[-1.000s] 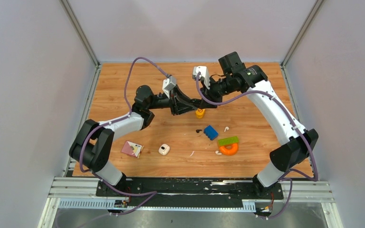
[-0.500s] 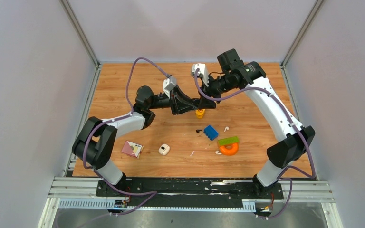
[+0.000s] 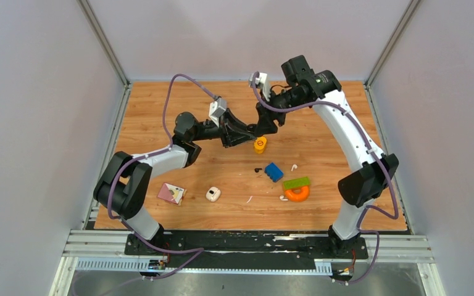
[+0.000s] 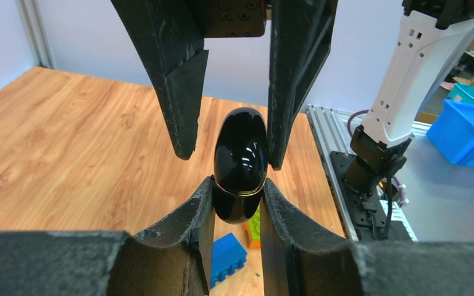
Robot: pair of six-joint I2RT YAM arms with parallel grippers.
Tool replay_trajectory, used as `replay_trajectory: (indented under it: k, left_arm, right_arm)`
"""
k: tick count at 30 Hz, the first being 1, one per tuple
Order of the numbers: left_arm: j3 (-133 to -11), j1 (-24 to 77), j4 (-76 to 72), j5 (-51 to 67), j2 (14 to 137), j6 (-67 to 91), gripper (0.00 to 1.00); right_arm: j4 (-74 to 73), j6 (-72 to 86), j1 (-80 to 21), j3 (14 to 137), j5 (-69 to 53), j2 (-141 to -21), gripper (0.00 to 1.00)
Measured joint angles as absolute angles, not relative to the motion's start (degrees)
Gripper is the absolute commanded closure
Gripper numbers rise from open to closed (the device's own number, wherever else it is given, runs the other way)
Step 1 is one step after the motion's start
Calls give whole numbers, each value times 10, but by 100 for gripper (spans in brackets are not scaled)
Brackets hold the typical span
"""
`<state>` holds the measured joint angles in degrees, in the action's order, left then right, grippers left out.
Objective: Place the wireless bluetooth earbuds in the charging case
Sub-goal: Open the charging case, then pick up the right earbud from the center of the board.
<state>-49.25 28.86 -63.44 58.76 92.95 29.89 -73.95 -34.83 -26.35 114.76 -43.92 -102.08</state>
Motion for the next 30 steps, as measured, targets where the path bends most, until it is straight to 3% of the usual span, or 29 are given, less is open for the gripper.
replay_trajectory:
  k: [15,24,26,30]
  left_arm:
    - [-493,287,-641,583,929,302,100]
    - [-496,258,-615,584,929,339,100]
    - [-501,238,-598,584,926,352,100]
    - [-512,192,-564,582,903,369,100]
  right_arm:
    - [-713,-185,-162,1184,-621,-1061,43]
    - [-689,-203,-86,1214,-625,-1058,48]
    - [-675,-236,-59,1185,-604,-1045,52]
    - [-625,-330,-31,1008,-529,-959,62]
